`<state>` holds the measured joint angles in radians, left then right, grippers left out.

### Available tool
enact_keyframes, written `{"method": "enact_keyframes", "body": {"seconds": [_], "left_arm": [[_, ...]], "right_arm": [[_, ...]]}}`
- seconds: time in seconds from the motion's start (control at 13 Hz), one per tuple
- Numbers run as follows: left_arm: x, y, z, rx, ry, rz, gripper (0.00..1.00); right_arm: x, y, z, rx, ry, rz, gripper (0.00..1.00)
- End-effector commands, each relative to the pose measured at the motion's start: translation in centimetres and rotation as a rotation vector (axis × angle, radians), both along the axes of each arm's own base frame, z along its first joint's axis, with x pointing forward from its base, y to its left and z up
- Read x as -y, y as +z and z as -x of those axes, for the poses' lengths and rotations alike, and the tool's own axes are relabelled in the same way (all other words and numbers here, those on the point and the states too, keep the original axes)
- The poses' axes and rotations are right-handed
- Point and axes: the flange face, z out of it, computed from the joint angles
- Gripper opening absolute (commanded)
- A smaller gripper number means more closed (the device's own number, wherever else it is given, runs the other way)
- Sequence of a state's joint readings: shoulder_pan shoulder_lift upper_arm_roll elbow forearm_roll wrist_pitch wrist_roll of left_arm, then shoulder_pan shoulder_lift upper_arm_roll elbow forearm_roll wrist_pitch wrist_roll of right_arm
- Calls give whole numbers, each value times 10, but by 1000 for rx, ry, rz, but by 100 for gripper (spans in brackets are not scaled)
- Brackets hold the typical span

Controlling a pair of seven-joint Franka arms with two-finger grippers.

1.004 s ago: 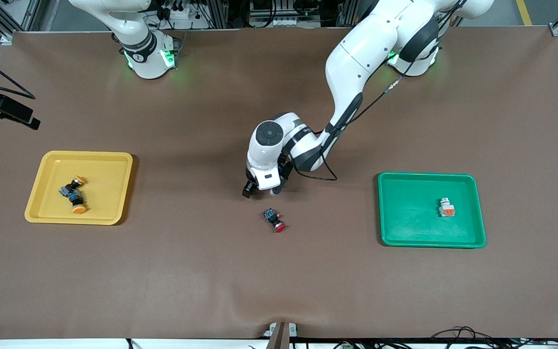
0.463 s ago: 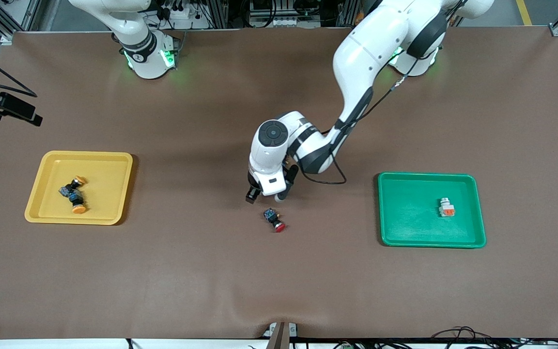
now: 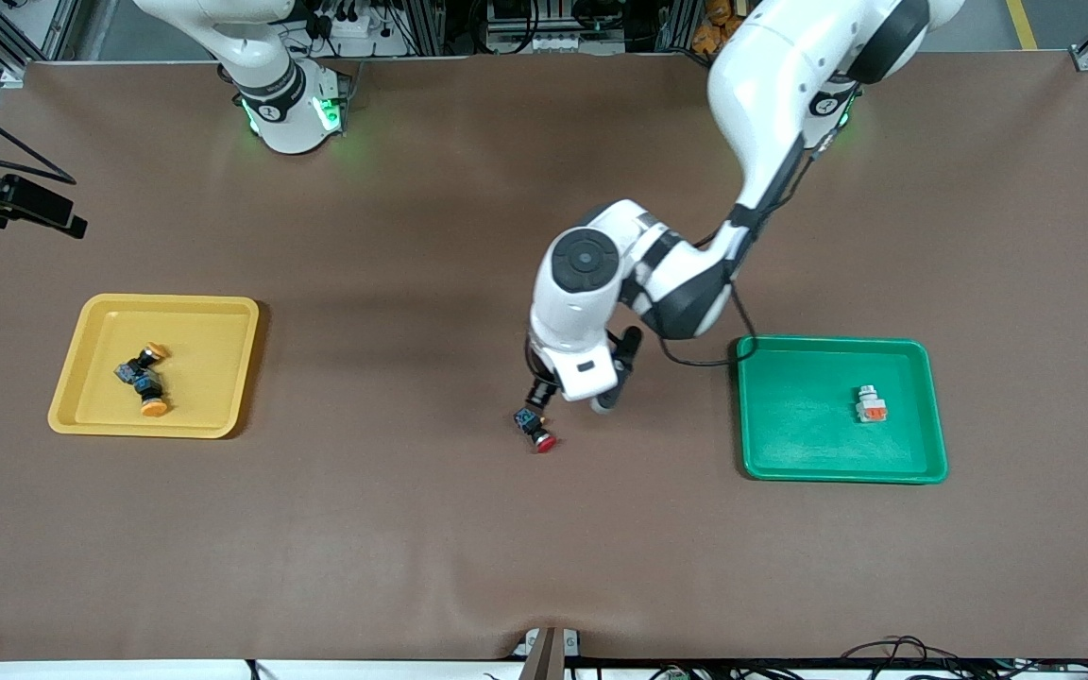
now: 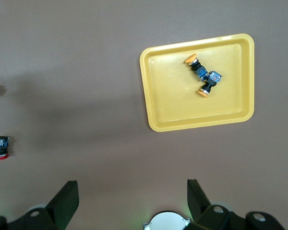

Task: Place green and yellow buttons in trays
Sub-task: 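Lower the left gripper and grasp the green-capped button, then carry the green button into the green tray and open the left gripper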

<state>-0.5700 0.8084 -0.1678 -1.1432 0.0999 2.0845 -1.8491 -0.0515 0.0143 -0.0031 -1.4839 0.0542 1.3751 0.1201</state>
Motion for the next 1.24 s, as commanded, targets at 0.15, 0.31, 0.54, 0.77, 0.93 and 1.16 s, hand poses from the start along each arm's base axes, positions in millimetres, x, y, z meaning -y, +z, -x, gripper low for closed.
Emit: {"method": "enact_keyframes", "body": {"seconds": [0.15,0.31,0.54,0.77,0.93,1.16], "left_arm": [[-70,15,-33,-47,-82,-46,11],[-101,26,-44,-61,-117,-65,11],[-163,13,-61,-158,-187,-118,11],[-227,-16,-73,-232,-201,-151,10],[-277,-31,-74,-255,-247,-206,10],[-324,-63,-62,-184,-339,-249,10]], "right_arm": [[0,6,1,42,-15,10,100],[1,7,-2,60,-14,11,100],[1,6,-3,61,-14,11,100],[1,6,-2,56,-16,11,100],[1,6,-2,53,-16,10,100],[2,5,-1,48,-20,11,100]]}}
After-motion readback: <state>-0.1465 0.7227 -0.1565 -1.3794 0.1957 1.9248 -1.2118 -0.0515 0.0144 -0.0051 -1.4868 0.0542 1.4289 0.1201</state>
